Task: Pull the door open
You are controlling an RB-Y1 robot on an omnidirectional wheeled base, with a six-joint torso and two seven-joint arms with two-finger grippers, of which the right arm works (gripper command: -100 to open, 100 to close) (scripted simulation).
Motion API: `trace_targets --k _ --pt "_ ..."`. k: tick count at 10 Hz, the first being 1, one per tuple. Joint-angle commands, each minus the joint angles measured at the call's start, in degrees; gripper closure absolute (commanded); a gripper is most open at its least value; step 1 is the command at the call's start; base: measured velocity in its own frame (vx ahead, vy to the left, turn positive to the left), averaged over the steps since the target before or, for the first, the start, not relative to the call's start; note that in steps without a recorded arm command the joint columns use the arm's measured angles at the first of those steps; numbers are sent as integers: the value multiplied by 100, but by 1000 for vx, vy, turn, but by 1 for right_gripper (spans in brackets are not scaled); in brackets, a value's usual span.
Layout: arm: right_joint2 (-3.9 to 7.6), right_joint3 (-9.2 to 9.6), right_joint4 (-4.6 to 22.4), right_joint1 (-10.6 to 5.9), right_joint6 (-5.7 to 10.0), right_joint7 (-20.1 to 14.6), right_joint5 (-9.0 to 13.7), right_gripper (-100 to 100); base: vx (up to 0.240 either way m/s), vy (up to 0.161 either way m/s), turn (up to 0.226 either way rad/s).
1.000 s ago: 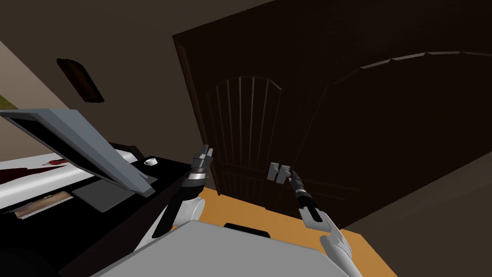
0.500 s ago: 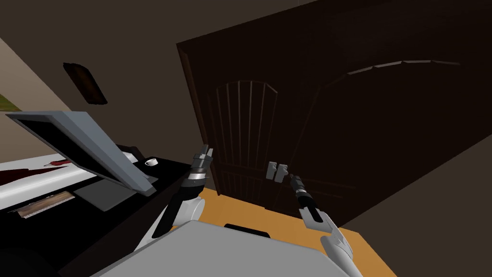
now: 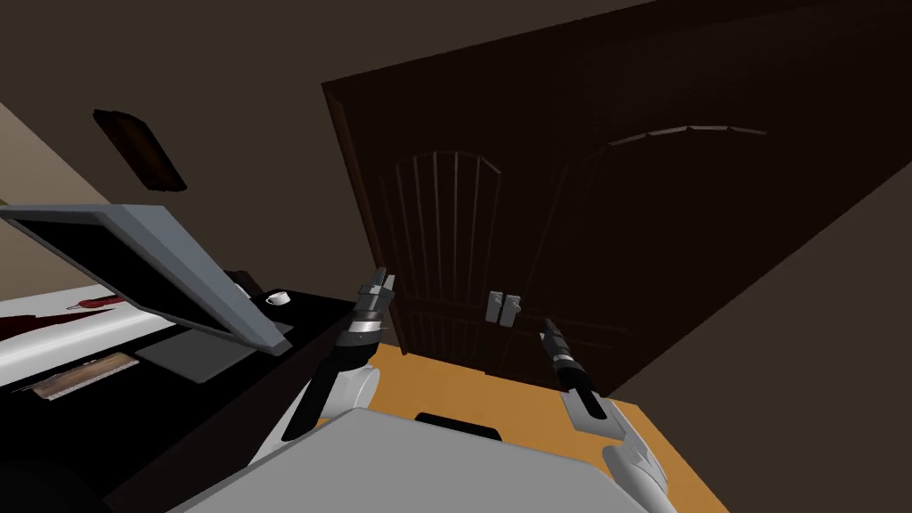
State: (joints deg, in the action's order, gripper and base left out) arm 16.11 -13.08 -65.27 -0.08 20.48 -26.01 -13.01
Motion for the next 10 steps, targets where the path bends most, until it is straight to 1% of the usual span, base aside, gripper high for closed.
trace_targets --k 1,2,4,5,6,7,8,9,10 --pt "7 48 -24 17 23 -48 -13 -100 -221 -21 15" --pt "-13 126 -76 22 45 -91 -32 -100 -217 60 79" --pt "-87 329 -201 -18 100 -175 -80 -100 -169 134 131" --pt "-39 261 -154 8 79 -158 -58 -100 -64 60 27" --pt "42 109 -72 83 69 -139 -31 -100 -24 -49 -199" --pt "97 -3 -19 134 50 -115 -12 -100 -12 -99 -201" --pt "134 -90 24 168 38 -92 3 -100 41 -125 -179" --pt "161 -183 77 182 29 -56 20 -100 138 -135 -88" --pt "153 -192 87 168 31 -44 22 -100 184 -74 13"
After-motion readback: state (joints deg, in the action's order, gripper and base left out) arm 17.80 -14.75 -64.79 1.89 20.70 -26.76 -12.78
